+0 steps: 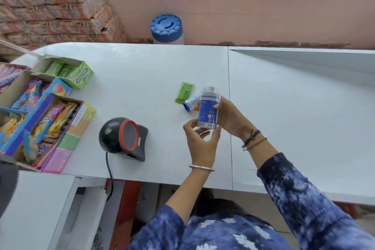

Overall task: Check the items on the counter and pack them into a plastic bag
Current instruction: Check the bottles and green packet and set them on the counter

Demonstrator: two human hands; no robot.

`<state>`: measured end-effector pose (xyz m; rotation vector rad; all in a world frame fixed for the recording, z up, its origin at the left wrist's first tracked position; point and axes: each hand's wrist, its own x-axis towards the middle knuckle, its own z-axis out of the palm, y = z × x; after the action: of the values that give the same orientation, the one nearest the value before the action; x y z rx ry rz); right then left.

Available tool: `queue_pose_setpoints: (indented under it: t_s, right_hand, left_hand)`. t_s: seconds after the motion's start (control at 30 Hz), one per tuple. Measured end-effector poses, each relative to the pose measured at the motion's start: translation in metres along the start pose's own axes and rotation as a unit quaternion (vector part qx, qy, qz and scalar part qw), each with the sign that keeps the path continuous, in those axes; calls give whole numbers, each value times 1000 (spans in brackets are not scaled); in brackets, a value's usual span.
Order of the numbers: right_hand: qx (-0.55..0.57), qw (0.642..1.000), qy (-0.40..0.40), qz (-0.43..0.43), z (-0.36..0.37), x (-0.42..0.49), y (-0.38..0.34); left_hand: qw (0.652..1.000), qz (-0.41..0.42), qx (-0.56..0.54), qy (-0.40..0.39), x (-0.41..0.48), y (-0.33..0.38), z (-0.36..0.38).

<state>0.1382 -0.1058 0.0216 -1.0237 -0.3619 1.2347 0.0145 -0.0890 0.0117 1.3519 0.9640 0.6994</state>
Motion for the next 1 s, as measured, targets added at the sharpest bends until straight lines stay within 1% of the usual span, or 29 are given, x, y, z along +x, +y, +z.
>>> queue_pose_setpoints:
  t_s: [0.07, 0.13, 0.2, 0.27, 0.33, 0.4, 0.47, 0.53, 0.7, 0.77, 0.8, 0.87, 0.9, 0.93, 0.97, 1.0]
  right_hand:
    - [-5, 1000, 7, -14, 4, -1, -2]
    - [-8, 999, 20, -23, 10, -2, -1]
    - [-39, 998, 33, -25, 22, -1, 3]
    - [-107, 993, 39, -31, 43, 1, 8]
    - [-183, 981, 39, -43, 70, 5, 10]
    - [-261, 961, 53, -73, 98, 11, 14]
    - [-325, 937, 64, -113, 122, 17, 18]
    - [-362, 919, 61, -145, 142, 21, 23]
    - [-411, 890, 56, -187, 165, 25, 27]
    - [-425, 883, 57, -193, 165, 27, 28]
    - [-429, 880, 57, -195, 163, 28, 29]
    - [-445, 869, 71, -204, 148, 26, 30]
    - [-456, 861, 86, -208, 135, 24, 31]
    - [-468, 852, 106, -209, 121, 20, 32]
    - [-480, 842, 132, -206, 104, 15, 34]
    - [-493, 831, 159, -205, 87, 9, 35]
  left_hand:
    - [999, -22, -31, -5, -1, 2, -3]
    - [993, -59, -104, -5, -1, 4, -11]
    - [978, -98, -185, 1, -1, 6, -23]
    - [954, -125, -274, -4, -1, 6, -40]
    - [918, -130, -373, -5, -1, 7, -56]
    - [888, -133, -439, 25, 2, 10, -72]
    - [868, -138, -472, 69, 7, 13, -84]
    - [853, -132, -495, 98, 13, 14, -94]
    - [833, -125, -526, 114, 20, 22, -104]
    - [834, -124, -526, 111, 22, 23, -105]
    - [840, -127, -517, 104, 21, 22, -106]
    - [868, -156, -466, 73, 22, 19, -103]
    - [894, -176, -408, 62, 24, 16, -100]
    - [926, -188, -322, 60, 27, 13, -95]
    - [957, -184, -217, 62, 32, 10, -90]
    - [980, -158, -109, 61, 38, 6, -85]
